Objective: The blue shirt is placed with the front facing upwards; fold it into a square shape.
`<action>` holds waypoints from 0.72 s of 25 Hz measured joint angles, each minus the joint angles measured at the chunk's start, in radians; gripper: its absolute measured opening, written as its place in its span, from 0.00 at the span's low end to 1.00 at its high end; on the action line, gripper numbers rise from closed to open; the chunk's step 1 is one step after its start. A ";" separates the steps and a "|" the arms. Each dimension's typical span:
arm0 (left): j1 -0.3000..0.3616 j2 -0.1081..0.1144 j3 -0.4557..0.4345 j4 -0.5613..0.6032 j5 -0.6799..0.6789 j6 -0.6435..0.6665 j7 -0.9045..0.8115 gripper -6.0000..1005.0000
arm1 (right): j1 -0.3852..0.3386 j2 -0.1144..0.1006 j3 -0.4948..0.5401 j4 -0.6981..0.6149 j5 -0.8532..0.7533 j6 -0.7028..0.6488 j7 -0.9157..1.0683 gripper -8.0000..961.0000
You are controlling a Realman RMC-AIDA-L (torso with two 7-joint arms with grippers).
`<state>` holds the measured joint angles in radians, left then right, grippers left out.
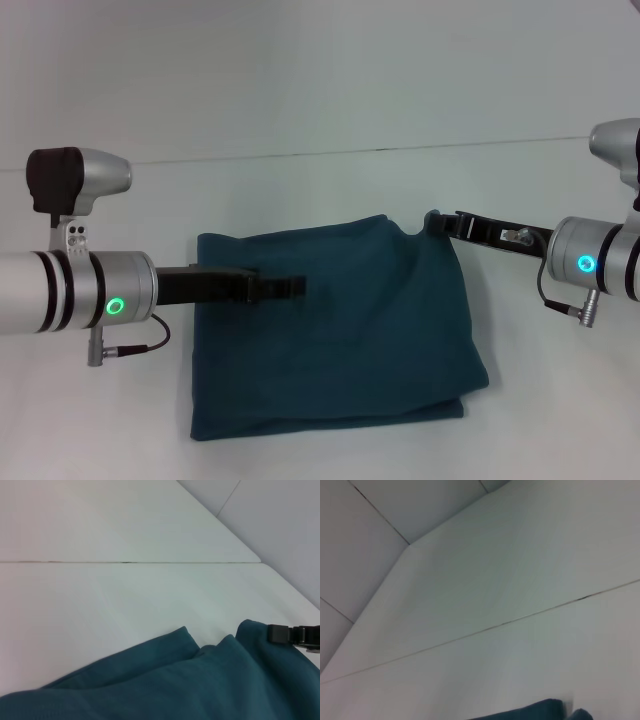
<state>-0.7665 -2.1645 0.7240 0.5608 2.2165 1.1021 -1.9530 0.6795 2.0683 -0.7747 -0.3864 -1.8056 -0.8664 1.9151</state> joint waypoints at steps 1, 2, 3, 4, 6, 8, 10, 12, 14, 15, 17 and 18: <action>0.000 0.000 0.000 0.000 0.000 0.000 0.000 0.87 | 0.000 -0.001 0.000 0.002 0.000 0.001 0.000 0.18; 0.000 0.000 0.000 -0.001 0.000 0.000 0.000 0.87 | 0.000 -0.003 0.000 0.002 0.000 0.002 0.000 0.18; 0.000 0.000 0.000 -0.001 0.000 0.000 0.000 0.87 | 0.000 -0.003 0.000 0.003 0.000 0.003 0.000 0.19; 0.000 0.000 0.000 -0.002 0.000 0.000 0.000 0.87 | 0.000 -0.004 0.000 0.003 0.000 0.005 0.000 0.19; -0.001 0.000 0.000 -0.004 0.000 -0.001 0.000 0.87 | -0.004 -0.004 0.002 0.003 0.001 0.012 0.000 0.20; -0.001 0.000 0.000 -0.005 0.000 -0.002 0.001 0.87 | -0.009 -0.004 0.009 0.000 0.006 0.032 0.000 0.20; -0.001 0.000 0.000 -0.006 0.000 -0.002 0.001 0.87 | -0.014 -0.004 0.024 -0.004 0.011 0.049 0.000 0.21; 0.000 0.000 0.000 -0.006 0.000 -0.002 0.001 0.87 | -0.017 -0.005 0.043 -0.009 0.012 0.056 0.000 0.26; 0.002 0.000 0.000 -0.006 0.000 -0.002 0.002 0.87 | -0.021 -0.008 0.061 -0.017 0.013 0.055 0.001 0.36; 0.003 0.000 0.000 -0.006 0.000 -0.002 0.002 0.87 | -0.025 -0.011 0.068 -0.025 0.013 0.051 0.001 0.41; 0.005 0.000 0.000 -0.006 0.000 -0.002 0.002 0.87 | -0.035 -0.017 0.075 -0.041 0.013 0.031 0.001 0.50; 0.005 0.000 0.000 -0.006 0.000 -0.002 0.002 0.87 | -0.038 -0.020 0.076 -0.044 0.013 0.021 0.001 0.54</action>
<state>-0.7611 -2.1645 0.7240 0.5552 2.2164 1.1006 -1.9513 0.6415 2.0485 -0.6987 -0.4309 -1.7927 -0.8458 1.9164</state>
